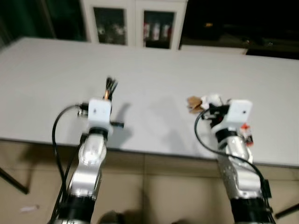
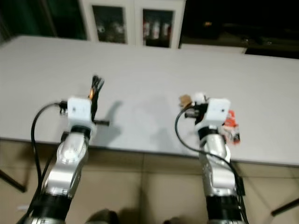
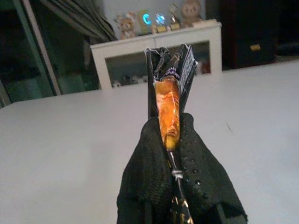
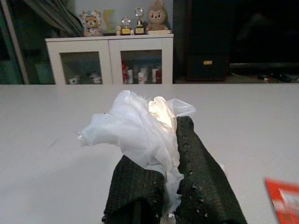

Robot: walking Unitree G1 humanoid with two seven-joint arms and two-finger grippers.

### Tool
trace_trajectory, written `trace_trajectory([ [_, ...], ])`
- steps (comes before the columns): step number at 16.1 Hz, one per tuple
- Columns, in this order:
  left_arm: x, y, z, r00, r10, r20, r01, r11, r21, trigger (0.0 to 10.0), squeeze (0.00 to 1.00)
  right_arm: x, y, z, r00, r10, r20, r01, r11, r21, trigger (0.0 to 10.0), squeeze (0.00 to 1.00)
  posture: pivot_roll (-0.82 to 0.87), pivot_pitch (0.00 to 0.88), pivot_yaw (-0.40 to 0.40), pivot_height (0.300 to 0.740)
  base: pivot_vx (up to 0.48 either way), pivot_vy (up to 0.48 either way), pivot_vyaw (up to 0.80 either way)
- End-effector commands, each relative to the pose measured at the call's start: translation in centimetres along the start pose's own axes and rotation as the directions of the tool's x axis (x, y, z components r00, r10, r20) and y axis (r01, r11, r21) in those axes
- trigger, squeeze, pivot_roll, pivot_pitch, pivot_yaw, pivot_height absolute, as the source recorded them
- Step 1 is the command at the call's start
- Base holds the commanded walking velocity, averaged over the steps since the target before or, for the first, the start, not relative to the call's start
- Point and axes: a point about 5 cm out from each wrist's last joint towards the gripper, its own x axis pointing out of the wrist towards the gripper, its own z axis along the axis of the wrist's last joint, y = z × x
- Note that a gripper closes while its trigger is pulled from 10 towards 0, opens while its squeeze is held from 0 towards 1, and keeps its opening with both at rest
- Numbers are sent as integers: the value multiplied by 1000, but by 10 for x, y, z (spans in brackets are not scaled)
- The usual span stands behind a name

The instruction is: Picking trash to rubbish bin

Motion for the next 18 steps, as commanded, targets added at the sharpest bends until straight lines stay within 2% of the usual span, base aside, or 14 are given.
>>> trace_trajectory([
  [1,4,-2,9,1000,-7,30,6,1000,9,10000,0,-1,-2,2,1000,-13,2,13,1000,9,10000,0,-39,20,-31,740,-247,0,0],
  [8,3,-2,9,1000,-7,24,7,1000,11,10000,0,-3,-1,1,1000,-12,-8,12,1000,13,10000,0,-40,24,-30,740,-138,0,0],
  [18,3,-1,9,1000,-7,20,6,1000,12,10000,0,-5,1,-2,1000,-4,-27,4,1000,14,10000,0,-40,35,-33,740,0,0,0],
])
